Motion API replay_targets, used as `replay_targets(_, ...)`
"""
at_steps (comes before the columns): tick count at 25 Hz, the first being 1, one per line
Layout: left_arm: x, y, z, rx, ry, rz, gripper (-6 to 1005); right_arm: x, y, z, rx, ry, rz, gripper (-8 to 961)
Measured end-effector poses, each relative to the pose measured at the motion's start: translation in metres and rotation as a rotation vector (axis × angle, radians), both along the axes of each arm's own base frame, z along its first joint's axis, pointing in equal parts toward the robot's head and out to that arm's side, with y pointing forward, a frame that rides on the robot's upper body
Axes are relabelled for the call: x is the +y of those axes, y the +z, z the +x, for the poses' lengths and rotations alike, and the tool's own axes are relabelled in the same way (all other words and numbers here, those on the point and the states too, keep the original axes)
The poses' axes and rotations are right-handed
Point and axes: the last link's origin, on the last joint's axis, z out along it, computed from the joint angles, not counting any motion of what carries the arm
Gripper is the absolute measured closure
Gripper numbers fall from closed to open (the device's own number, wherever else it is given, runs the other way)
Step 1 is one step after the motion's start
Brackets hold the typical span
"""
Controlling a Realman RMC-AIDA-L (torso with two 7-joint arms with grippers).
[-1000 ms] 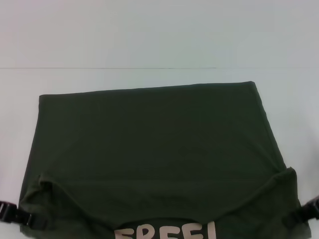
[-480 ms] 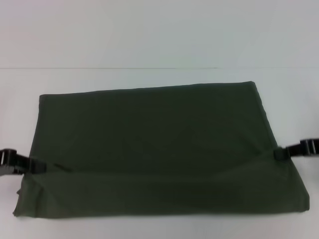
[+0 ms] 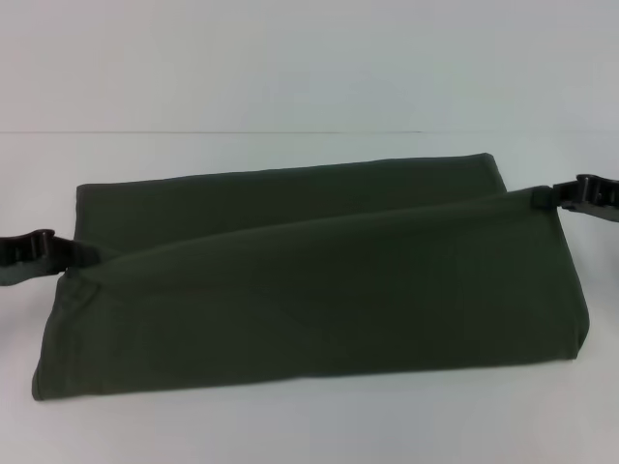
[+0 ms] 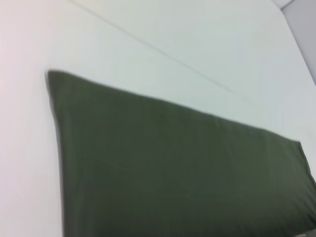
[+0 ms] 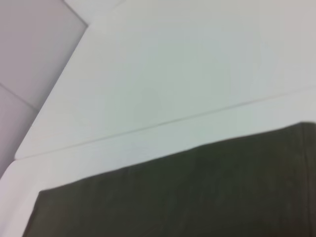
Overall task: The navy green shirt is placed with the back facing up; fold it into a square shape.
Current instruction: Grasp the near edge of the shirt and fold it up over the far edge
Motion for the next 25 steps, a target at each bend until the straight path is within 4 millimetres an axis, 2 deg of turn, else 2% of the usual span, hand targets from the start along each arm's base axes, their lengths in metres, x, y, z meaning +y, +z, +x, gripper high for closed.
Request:
replay_targets(7,0.014,-0.014,0.003,0.027,-0.003,0.082,919,0.016,-0.014,-0.006,-0.037,-0.002,0.069,849)
replay_targets(18,0.033,-0.018,0.009,0.007,0.004,0.239,922,0.035,-0.029,-0.019,-0.072,0.010,0.182,835)
replay_targets(25,0.046,-0.036,0.014,0.036,0.019,0.329,924,0.044,-0.042,-0.025,-0.122,0.015,0.246,827)
